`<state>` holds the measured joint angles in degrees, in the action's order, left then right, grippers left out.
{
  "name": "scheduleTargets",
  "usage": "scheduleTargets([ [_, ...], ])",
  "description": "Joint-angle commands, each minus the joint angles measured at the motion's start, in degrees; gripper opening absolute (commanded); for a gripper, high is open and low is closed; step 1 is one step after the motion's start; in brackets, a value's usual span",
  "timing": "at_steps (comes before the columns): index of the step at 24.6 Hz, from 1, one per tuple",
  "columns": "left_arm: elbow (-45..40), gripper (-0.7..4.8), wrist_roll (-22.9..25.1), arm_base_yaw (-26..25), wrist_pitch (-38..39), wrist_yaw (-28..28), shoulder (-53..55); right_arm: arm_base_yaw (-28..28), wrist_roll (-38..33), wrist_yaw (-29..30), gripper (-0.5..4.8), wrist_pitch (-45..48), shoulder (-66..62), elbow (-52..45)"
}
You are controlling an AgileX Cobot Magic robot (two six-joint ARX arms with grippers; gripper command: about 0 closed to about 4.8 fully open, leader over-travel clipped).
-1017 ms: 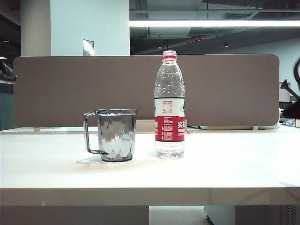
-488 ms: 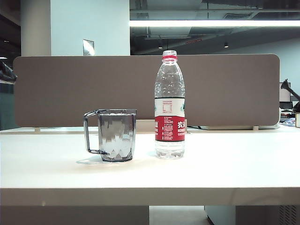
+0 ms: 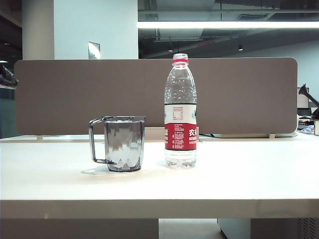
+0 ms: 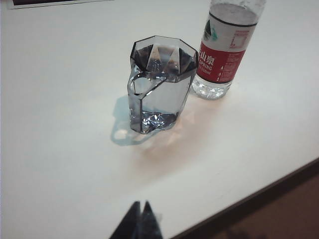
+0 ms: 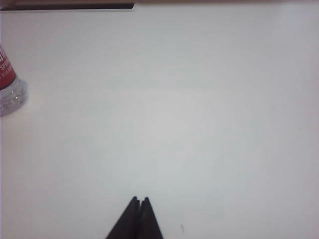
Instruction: Pick up the mineral water bottle on the table and pour water into the mug until it's full.
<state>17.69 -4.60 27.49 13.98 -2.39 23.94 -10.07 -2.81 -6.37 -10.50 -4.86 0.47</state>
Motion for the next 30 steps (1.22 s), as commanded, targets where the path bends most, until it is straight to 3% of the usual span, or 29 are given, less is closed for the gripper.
scheduleTargets([
  [1, 0.2, -0.02, -0.1, 0.1, -0.8, -0.2, -0.1, 0.3, -0.2, 0.1, -0.01, 0.6, 0.7, -0.4],
  [30, 0.2, -0.02, -0.1, 0.1, 0.0, -0.2, -0.9, 0.5, 0.0, 0.3, -0.01, 0.7, 4.9, -0.4],
])
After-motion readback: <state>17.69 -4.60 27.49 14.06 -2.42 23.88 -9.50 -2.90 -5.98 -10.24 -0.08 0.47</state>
